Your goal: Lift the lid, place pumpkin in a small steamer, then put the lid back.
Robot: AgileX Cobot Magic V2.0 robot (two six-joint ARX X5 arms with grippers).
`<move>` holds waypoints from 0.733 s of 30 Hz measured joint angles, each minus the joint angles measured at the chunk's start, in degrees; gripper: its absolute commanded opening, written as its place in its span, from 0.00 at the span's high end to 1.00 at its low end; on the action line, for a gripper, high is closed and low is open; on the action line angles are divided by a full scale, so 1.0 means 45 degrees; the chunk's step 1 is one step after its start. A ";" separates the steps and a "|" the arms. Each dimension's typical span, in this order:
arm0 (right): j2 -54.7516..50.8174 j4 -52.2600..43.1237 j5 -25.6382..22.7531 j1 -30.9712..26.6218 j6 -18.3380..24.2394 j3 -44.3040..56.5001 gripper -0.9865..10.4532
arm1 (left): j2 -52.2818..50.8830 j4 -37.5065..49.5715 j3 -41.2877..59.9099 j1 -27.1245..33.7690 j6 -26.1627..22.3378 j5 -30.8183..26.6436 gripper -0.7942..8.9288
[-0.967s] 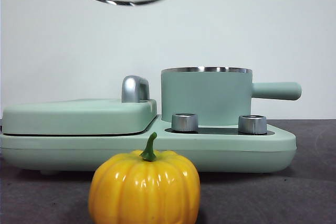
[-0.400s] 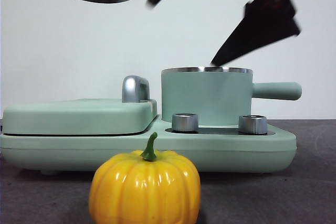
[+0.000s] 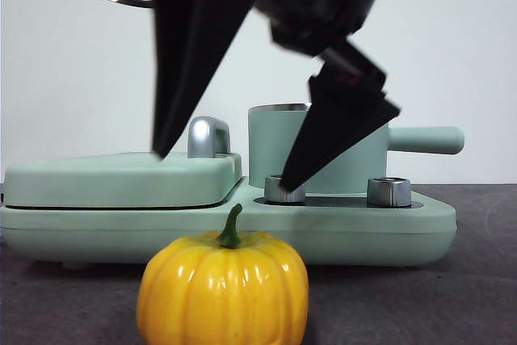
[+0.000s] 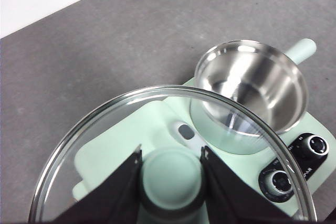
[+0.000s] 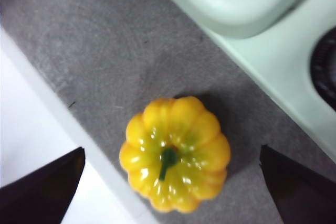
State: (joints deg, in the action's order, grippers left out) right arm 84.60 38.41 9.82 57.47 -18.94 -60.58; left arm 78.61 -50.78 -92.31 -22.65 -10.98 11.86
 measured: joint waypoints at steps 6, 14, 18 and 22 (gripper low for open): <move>0.1141 0.0180 -0.0471 0.0369 0.0005 -0.0185 0.43 | 0.0000 0.0005 0.0000 0.0248 0.0005 -0.0005 0.87; 0.2234 0.0165 -0.0515 0.0748 0.0005 -0.0185 0.43 | 0.0000 0.0019 0.0000 0.0316 0.0005 0.0005 0.87; 0.2637 0.0170 -0.0520 0.0903 0.0010 -0.0185 0.44 | 0.0000 0.0073 0.0000 0.0316 0.0005 0.0000 0.87; 0.2875 0.0165 -0.0520 0.1005 0.0005 -0.0185 0.52 | 0.0000 0.0078 0.0000 0.0316 0.0005 0.0005 0.87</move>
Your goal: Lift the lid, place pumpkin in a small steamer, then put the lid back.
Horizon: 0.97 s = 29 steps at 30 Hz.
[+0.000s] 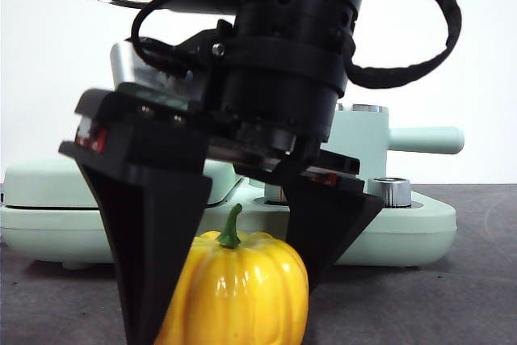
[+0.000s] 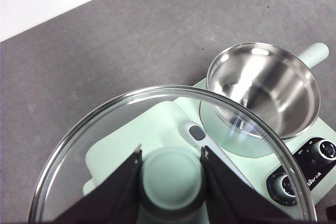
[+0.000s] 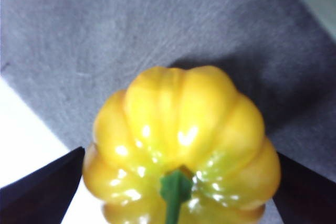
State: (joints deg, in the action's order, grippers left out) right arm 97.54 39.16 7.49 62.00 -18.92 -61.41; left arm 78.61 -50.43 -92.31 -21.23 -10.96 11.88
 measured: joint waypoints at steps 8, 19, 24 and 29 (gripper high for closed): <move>0.0005 0.0126 0.0000 0.0049 0.0005 -0.0107 0.63 | 0.0000 0.0005 0.0000 0.0000 0.0000 -0.0005 0.87; 0.0005 0.4167 -0.0010 -0.1321 0.0874 -0.3764 0.63 | 0.0000 0.0015 0.0000 0.0335 0.0000 -0.0010 0.87; 0.0005 0.5591 -0.0049 -0.2977 0.1603 -0.6154 0.63 | 0.0000 0.0117 0.0000 0.0437 0.0000 0.0000 0.87; 0.0141 0.5877 -0.0418 -0.4571 0.2385 -0.8155 0.63 | 0.0000 0.0209 0.0000 0.0544 0.0000 -0.0015 0.87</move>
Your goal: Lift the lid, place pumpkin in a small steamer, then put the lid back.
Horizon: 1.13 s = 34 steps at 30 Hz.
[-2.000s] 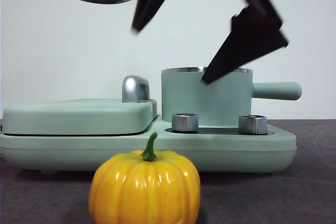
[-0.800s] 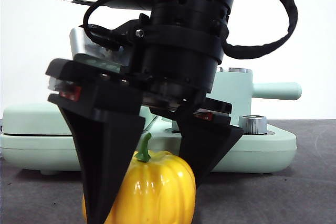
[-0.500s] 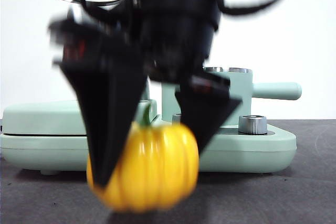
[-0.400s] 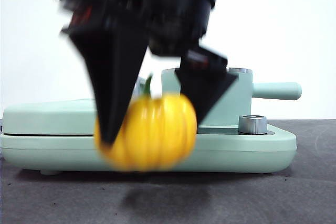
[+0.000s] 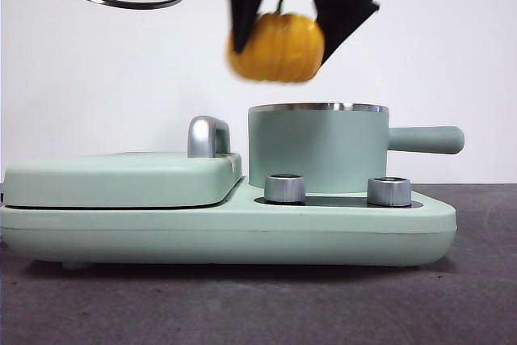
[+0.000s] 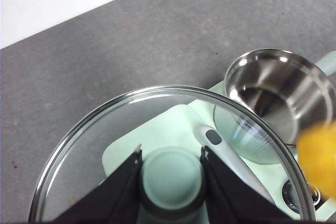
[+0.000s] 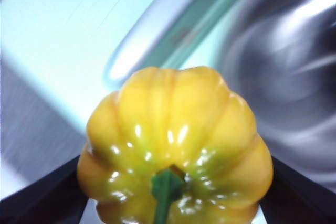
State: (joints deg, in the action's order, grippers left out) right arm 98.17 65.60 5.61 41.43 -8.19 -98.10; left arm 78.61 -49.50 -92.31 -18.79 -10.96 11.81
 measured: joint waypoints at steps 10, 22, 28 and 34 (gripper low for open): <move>0.3113 0.1375 -0.0267 -0.2691 0.1117 -0.3900 0.62 | 0.0117 0.0005 0.0000 0.0005 0.0000 0.0010 0.87; 0.5289 0.1962 -0.0262 -0.2783 0.1506 -0.4405 0.62 | 0.0301 0.0005 0.0000 0.0005 0.0000 0.0010 0.87; 0.5620 0.2050 -0.0301 -0.2696 0.1535 -0.4405 0.62 | 0.0301 0.0000 0.0000 0.0005 0.0005 0.0010 0.87; 0.5625 0.1729 -0.0636 -0.2618 0.1530 -0.4405 0.62 | 0.0301 0.0000 0.0000 0.0005 0.0053 0.0010 0.87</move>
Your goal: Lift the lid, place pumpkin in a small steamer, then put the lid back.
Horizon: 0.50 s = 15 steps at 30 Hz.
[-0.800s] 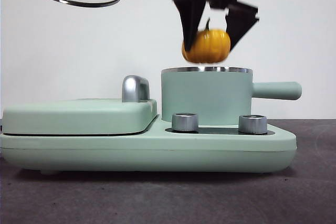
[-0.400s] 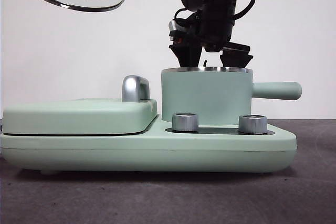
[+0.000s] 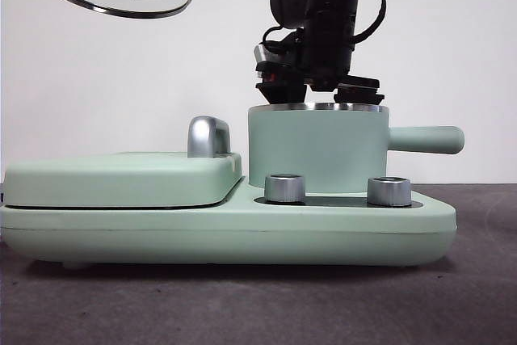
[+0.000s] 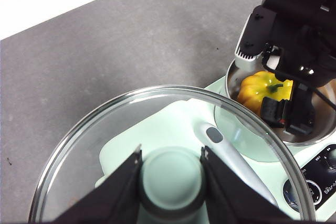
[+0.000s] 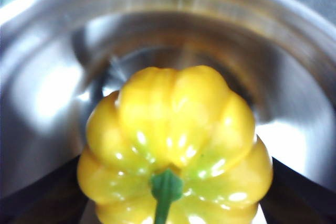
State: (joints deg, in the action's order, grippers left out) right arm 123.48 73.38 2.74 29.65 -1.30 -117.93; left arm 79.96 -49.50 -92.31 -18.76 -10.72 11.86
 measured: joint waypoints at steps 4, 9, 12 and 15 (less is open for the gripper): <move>0.0087 0.0233 0.0005 0.0185 0.0000 0.0000 0.62 | 0.0000 0.0000 0.0000 0.0000 0.0049 0.0000 0.87; 0.0306 0.0243 0.0000 0.0248 -0.0005 0.0000 0.54 | 0.0000 0.0000 0.0000 0.0000 0.0087 0.0000 0.87; 0.0306 0.0238 -0.0044 0.0233 -0.0005 0.0000 0.53 | 0.0000 0.0000 0.0000 0.0000 0.0087 0.0000 0.87; 0.0306 0.0233 -0.0087 0.0233 -0.0005 0.0000 0.47 | 0.0000 0.0000 0.0000 0.0000 0.0097 0.0000 0.87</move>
State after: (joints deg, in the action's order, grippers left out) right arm 124.86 74.43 2.35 30.70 -1.32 -117.93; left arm 79.96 -49.50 -92.31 -18.76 -10.28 11.86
